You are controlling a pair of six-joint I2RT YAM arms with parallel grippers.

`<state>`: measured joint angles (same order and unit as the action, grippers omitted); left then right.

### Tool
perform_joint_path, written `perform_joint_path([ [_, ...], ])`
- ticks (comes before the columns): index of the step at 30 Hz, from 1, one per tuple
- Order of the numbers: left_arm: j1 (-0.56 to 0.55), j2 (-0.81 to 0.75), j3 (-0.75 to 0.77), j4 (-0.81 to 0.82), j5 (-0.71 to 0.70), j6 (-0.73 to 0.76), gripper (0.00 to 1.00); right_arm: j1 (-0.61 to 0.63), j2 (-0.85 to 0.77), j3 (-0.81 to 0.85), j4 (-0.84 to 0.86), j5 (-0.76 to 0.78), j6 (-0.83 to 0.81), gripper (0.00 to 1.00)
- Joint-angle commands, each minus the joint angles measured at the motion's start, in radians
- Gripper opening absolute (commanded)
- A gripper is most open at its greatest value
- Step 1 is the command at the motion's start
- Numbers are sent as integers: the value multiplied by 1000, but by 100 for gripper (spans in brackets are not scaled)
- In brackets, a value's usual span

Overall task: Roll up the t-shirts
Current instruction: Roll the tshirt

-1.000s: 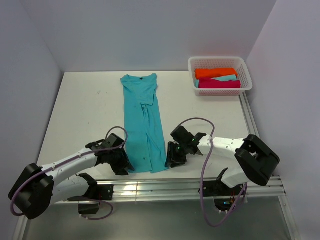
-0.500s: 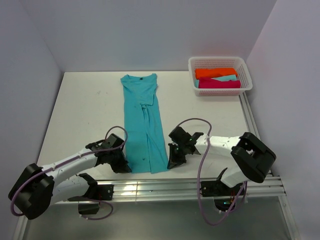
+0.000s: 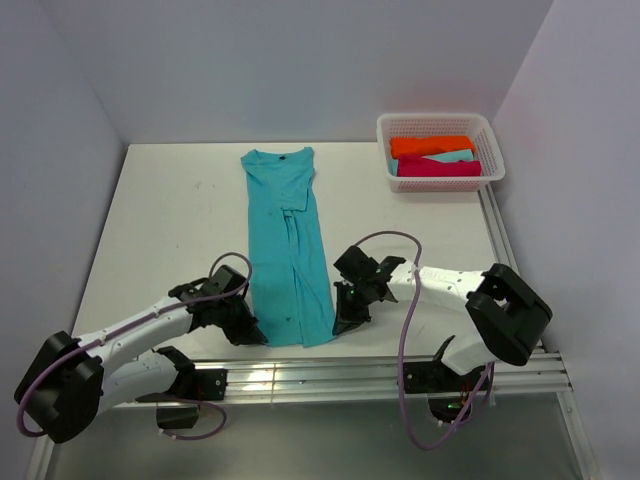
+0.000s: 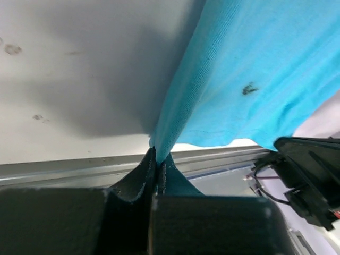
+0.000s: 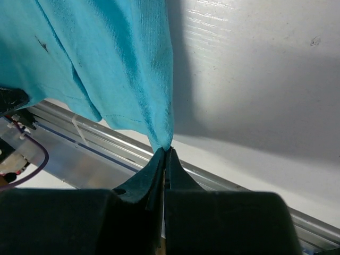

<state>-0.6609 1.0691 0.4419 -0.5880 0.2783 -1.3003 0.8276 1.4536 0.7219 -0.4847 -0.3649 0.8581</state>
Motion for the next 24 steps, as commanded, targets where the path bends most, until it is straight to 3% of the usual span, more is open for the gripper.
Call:
perform_joint_path([
  [1, 1, -31, 32, -4, 39, -56, 0, -10, -18, 43, -20, -26, 12, 0],
  [24, 236, 55, 216, -93, 61, 91, 0, -163, 45, 237, -84, -58, -80, 0],
])
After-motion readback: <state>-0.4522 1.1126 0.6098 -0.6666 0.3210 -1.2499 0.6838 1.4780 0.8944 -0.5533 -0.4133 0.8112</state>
